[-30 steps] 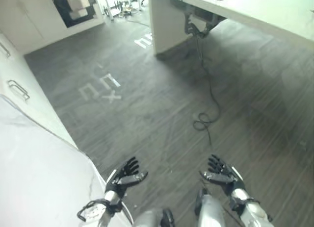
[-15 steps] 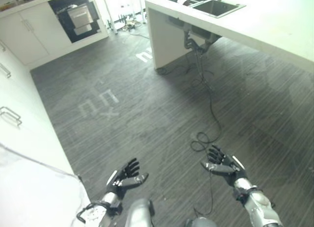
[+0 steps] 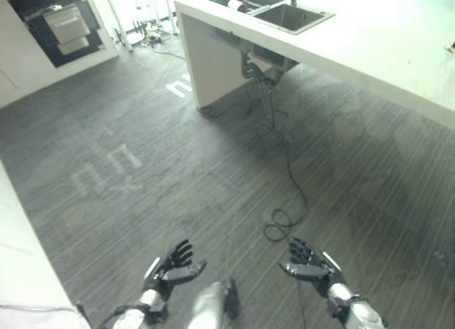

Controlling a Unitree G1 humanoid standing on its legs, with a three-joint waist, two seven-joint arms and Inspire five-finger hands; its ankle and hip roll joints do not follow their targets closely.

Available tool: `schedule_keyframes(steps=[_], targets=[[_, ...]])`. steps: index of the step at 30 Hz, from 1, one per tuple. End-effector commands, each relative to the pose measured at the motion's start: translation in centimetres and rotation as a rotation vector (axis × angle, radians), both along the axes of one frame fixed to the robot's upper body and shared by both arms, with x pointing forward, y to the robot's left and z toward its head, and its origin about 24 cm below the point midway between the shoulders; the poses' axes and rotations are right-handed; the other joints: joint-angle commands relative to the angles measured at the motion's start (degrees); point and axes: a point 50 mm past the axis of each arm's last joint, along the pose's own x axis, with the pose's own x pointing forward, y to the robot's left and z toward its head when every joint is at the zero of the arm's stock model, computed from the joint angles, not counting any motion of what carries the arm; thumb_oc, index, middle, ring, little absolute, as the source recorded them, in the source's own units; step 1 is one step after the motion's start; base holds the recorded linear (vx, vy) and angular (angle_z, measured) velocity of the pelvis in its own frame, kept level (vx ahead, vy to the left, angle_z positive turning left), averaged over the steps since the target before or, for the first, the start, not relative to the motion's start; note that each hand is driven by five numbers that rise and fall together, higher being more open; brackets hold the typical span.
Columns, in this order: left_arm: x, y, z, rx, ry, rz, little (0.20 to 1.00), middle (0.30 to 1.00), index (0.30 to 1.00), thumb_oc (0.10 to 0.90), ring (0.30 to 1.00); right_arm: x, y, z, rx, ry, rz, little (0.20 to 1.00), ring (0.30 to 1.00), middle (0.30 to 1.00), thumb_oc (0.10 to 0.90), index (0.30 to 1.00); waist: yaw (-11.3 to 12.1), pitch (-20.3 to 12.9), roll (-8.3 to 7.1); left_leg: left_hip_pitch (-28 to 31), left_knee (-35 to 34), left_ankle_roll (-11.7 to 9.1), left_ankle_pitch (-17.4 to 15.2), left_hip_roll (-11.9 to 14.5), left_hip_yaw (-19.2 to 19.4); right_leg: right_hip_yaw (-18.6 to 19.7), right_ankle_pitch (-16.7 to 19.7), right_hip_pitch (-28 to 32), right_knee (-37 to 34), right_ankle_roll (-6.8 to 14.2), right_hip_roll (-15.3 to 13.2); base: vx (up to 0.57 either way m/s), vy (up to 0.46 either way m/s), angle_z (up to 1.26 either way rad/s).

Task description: Place the dishes in the dishwasher.

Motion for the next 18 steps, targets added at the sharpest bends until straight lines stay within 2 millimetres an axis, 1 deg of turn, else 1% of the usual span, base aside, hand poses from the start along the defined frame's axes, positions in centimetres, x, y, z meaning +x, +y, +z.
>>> schedule_keyframes(steps=[1,2,3,4,5,6,7,8,9,10,11,12,13,14,15,16,17,18], targets=[[2.5,0.0,3.1,0.066,-0.189,-0.076,0.9,0.9,0.9,0.8,0.9,3.4,-1.1,4.1,-0.035,-0.231,-0.001,0.9,0.9,0.9,0.8,0.9,2.1,-2.5,4.15,6.2,-7.7,-4.5,-0.4,2.5,-2.2,-1.6,7.6,-7.6,0.7,-0.2,3.0,0.39,0.301,0.17],[2.8,0.0,3.2,0.08,-0.19,-0.087,0.9,0.9,0.9,0.8,0.9,3.4,-1.1,4.1,-0.031,-0.231,-0.016,0.9,0.9,0.9,0.8,0.9,2.0,-2.7,4.06,6.8,-7.7,-3.2,-1.3,1.1,-2.2,-1.1,8.8,-8.2,4.7,0.6,2.9,0.36,0.321,0.07],[3.2,0.1,3.4,0.091,-0.196,-0.1,0.9,0.9,0.9,0.8,0.9,3.4,-1.0,4.2,-0.019,-0.236,-0.033,0.9,0.9,0.9,0.8,0.9,1.8,-2.8,3.83,7.4,-7.7,-1.6,-2.2,-0.7,-2.3,-0.1,10.9,-9.5,10.3,1.9,2.6,0.31,0.296,0.18],[3.5,0.1,3.7,0.101,-0.202,-0.108,0.9,0.9,0.9,0.8,0.9,3.4,-0.8,4.3,-0.012,-0.242,-0.041,0.9,0.9,0.9,0.8,0.9,1.6,-2.9,3.57,7.5,-7.7,-0.5,-2.7,-2.0,-2.5,1.0,13.6,-10.5,14.4,3.3,2.7,0.28,0.266,0.38],[3.6,0.2,3.8,0.114,-0.205,-0.116,0.9,0.9,0.9,0.8,0.9,3.3,-0.6,4.3,-0.011,-0.248,-0.044,0.9,0.9,0.9,0.8,0.9,1.4,-2.9,3.44,7.7,-7.7,0.7,-3.4,-3.4,-3.2,2.4,16.7,-12.4,19.7,5.0,3.2,0.28,0.245,0.57],[3.6,0.4,3.8,0.131,-0.2,-0.118,0.9,0.9,0.9,0.8,0.9,3.1,-0.2,4.3,-0.015,-0.246,-0.04,0.9,0.9,0.9,0.8,0.9,1.1,-2.8,3.54,8.5,-7.7,2.5,-4.4,-4.9,-4.0,3.5,21.6,-15.4,28.1,6.8,3.3,0.3,0.256,0.44],[3.4,0.5,3.8,0.139,-0.195,-0.114,0.9,0.9,0.9,0.8,0.9,2.9,0.0,4.2,-0.013,-0.238,-0.033,0.9,0.9,0.9,0.8,0.9,1.2,-2.8,4.52,9.2,-7.7,3.2,-5.1,-4.7,-4.3,3.1,24.7,-19.0,34.3,6.8,2.4,0.3,0.24,0.25],[3.3,0.5,3.8,0.135,-0.197,-0.103,0.9,0.9,0.9,0.8,0.9,2.8,0.2,4.1,-0.011,-0.236,-0.019,0.9,0.9,0.9,0.8,0.9,1.0,-2.6,5.27,10.1,-7.7,3.5,-5.7,-4.4,-4.2,2.3,25.2,-22.3,37.1,6.1,1.2,0.24,0.168,-0.09],[3.2,0.4,3.8,0.128,-0.201,-0.089,0.9,0.9,0.9,0.8,0.9,2.9,0.4,4.1,-0.014,-0.239,-0.001,0.9,0.9,0.9,0.8,0.9,0.5,-2.1,5.52,11.4,-7.7,3.7,-6.4,-4.7,-4.0,1.7,23.7,-25.3,37.9,5.2,0.3,0.37,0.037,-0.36],[3.1,0.6,4.2,0.131,-0.21,-0.081,0.9,0.9,0.9,0.8,0.9,3.1,0.2,4.3,-0.023,-0.251,0.017,0.9,0.9,0.9,0.8,0.9,-1.5,-0.9,5.61,14.0,-7.7,2.4,-8.1,-5.1,-4.6,-1.0,20.7,-29.3,25.0,3.8,1.1,0.4,-0.103,-0.41],[3.2,0.7,4.2,0.136,-0.211,-0.082,0.9,0.9,0.9,0.8,0.9,3.1,-0.1,4.3,-0.018,-0.253,0.011,0.9,0.9,0.9,0.8,0.9,-2.4,-0.4,4.75,15.0,-7.7,1.7,-8.9,-6.0,-5.7,-1.0,21.6,-29.5,14.4,3.8,1.6,0.37,-0.149,-0.24],[3.2,0.7,4.2,0.137,-0.21,-0.082,0.9,0.9,0.9,0.8,0.9,3.1,-0.1,4.4,-0.017,-0.252,0.01,0.9,0.9,0.9,0.8,0.9,-2.7,-0.2,4.73,15.3,-7.7,1.5,-9.1,-6.0,-6.0,-1.1,22.0,-29.2,12.4,3.8,1.9,0.37,-0.209,0.35],[3.2,0.9,4.3,0.141,-0.212,-0.078,0.9,0.9,0.9,0.8,0.9,3.1,-0.4,4.4,-0.011,-0.254,0.008,0.9,0.9,0.9,0.8,0.9,-4.0,0.0,3.2,16.8,-7.7,0.8,-11.2,-7.3,-7.2,-1.4,25.8,-30.8,0.7,5.0,-0.3,0.45,-0.192,0.66],[3.1,0.9,4.2,0.144,-0.211,-0.072,0.9,0.9,0.9,0.8,0.9,3.1,-0.5,4.4,-0.013,-0.254,0.014,0.9,0.9,0.9,0.8,0.9,-4.7,0.4,2.35,18.3,-7.7,0.8,-13.1,-8.2,-7.7,-0.1,27.8,-34.2,0.7,6.5,-2.9,0.53,-0.222,0.8],[3.0,1.0,4.1,0.146,-0.211,-0.07,0.9,0.9,0.9,0.8,0.9,3.0,-0.5,4.4,-0.014,-0.254,0.014,0.9,0.9,0.9,0.8,0.9,-4.9,0.4,2.27,19.1,-7.7,0.6,-14.0,-8.2,-7.7,0.0,28.5,-35.8,0.7,6.9,-4.2,0.58,-0.199,1.25],[2.7,1.1,4.0,0.148,-0.206,-0.07,0.9,0.9,0.9,0.8,0.9,2.9,-0.4,4.4,-0.009,-0.256,0.007,0.9,0.9,0.9,0.8,0.9,-4.9,0.4,2.68,20.4,-7.7,0.4,-15.3,-7.6,-7.2,-0.6,29.1,-36.6,0.7,7.1,-5.6,0.48,-0.172,0.98],[2.6,1.1,3.9,0.151,-0.202,-0.07,0.9,0.9,0.9,0.8,0.9,2.9,-0.5,4.4,-0.007,-0.258,0.004,0.9,0.9,0.9,0.8,0.9,-4.7,0.4,2.57,20.7,-7.7,0.3,-15.4,-7.5,-6.8,-1.1,28.2,-35.8,0.7,6.9,-5.8,0.53,-0.202,0.53],[2.5,1.1,3.7,0.159,-0.189,-0.073,0.9,0.9,0.9,0.8,0.9,3.0,-0.5,4.4,-0.004,-0.261,-0.007,0.9,0.9,0.9,0.8,0.9,-4.5,0.0,2.32,21.2,-7.7,0.1,-15.1,-7.7,-6.5,-1.5,27.3,-34.8,0.7,6.6,-5.8,0.4,-0.161,-0.4]])
